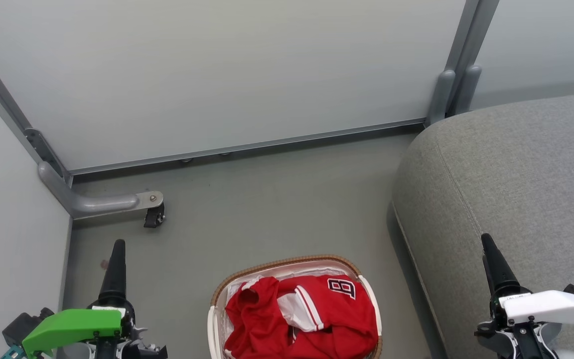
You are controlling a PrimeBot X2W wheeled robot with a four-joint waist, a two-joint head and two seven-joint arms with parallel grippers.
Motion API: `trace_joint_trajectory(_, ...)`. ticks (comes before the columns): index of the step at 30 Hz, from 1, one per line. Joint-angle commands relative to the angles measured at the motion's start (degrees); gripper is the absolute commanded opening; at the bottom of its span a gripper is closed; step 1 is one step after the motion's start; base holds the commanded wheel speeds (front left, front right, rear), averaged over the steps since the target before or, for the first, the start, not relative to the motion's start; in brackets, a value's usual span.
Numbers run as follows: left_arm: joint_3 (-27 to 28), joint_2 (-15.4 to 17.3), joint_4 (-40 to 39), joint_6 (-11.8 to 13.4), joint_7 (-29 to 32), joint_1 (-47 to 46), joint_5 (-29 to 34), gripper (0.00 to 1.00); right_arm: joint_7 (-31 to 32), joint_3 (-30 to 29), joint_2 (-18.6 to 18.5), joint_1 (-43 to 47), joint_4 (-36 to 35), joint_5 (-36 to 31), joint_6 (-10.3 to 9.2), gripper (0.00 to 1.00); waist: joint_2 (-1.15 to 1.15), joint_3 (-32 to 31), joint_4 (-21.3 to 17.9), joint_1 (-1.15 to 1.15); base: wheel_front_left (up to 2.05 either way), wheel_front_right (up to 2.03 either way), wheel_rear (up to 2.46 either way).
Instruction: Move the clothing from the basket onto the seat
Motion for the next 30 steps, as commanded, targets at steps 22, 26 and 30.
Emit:
trace_joint_trajectory(22, -2.1, 0.6, -2.6, 1.1, -4.9, 0.8, 24.8, 1.0, -5.0, 0.9, -0.7, 0.1, -4.2, -31.0, 0.02, 1.0, 0.0, 0.0, 0.2, 0.0, 0.0, 0.0, 0.0)
trace_joint_trajectory(26, -3.1, 0.6, -2.2, 1.1, -5.6, 1.2, 29.1, 1.0, -5.7, 1.4, -0.7, 0.6, -4.6, -35.3, 0.02, 1.0, 0.0, 0.0, 0.3, 0.0, 0.0, 0.0, 0.0)
trace_joint_trajectory(30, -3.9, 0.6, -1.9, 1.1, -6.3, 1.7, 33.6, 1.0, -6.4, 1.9, -0.8, 0.8, -4.8, -39.0, 0.02, 1.0, 0.0, -0.1, 0.4, 0.0, 0.0, 0.0, 0.0)
